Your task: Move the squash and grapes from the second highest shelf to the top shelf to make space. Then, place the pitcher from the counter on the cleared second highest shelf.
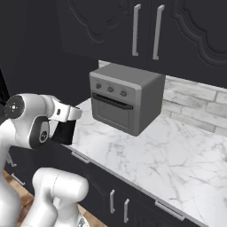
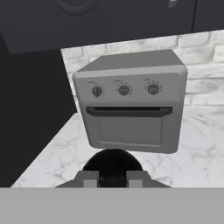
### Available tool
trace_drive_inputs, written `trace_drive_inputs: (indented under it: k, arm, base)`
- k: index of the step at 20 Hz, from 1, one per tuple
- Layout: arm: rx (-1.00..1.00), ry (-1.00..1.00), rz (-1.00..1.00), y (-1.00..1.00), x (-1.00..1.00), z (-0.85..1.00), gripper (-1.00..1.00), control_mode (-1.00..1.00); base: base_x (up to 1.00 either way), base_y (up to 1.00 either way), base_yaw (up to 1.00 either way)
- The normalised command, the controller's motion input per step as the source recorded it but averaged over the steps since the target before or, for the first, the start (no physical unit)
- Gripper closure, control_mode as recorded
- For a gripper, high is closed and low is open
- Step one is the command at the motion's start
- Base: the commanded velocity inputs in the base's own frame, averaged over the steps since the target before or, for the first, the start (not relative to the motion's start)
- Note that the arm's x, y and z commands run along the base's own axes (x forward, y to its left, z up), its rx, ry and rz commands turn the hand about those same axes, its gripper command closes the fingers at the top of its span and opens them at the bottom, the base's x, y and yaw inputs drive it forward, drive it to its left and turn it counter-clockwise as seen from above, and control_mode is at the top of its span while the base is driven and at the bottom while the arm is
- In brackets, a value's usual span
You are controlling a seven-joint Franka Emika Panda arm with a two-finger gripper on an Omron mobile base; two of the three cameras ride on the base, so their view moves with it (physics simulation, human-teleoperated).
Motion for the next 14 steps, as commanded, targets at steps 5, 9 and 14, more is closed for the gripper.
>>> trace_drive_inputs:
  k: [5, 9, 14]
  arm:
    - [0.00, 0.01, 0.03, -0.14, 0.00, 0.00, 1.00, -1.00]
    - [0.00, 0.02, 0.11, -0.17, 0.01, 0.00, 1.00, -1.00]
    - [0.00, 0.00, 0.25, -0.18, 0.00, 0.01, 1.00, -1.00]
  base:
    - [0.00, 0.00, 0.00]
    - [0.00, 0.00, 0.00]
    - [0.00, 0.00, 0.00]
